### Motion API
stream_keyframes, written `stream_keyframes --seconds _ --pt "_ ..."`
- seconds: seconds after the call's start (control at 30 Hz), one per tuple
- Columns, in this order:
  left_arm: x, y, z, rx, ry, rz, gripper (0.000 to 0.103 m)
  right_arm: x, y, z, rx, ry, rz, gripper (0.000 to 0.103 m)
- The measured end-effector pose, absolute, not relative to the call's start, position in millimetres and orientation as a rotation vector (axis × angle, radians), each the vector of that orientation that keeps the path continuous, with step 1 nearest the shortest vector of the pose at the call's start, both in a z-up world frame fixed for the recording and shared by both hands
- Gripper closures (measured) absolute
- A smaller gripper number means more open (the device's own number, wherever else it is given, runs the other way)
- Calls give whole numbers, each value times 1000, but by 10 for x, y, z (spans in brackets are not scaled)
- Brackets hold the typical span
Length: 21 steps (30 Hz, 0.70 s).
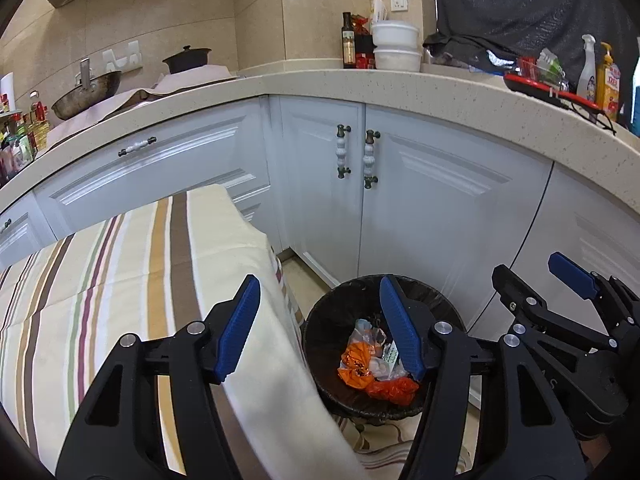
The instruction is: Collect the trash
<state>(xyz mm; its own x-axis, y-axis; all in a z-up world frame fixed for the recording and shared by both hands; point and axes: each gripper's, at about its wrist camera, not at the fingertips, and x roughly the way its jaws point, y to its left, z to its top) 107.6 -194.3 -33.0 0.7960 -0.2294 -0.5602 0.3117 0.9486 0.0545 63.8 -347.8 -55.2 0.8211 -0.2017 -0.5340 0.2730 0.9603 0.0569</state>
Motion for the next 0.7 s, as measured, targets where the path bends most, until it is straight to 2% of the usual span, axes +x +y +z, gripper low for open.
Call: stream_keyframes --seconds 0.07,0.27,0.7 --pt "982 -1857 -282 142 567 -290 36 556 -3440 -510 129 548 -253 36" --pt "731 -1610 -170 131 525 -292 31 320 -3293 -398 126 534 -243 34" --pt "306 -1166 -70 105 477 -286 24 -132 -2955 -327 84 512 -250 30"
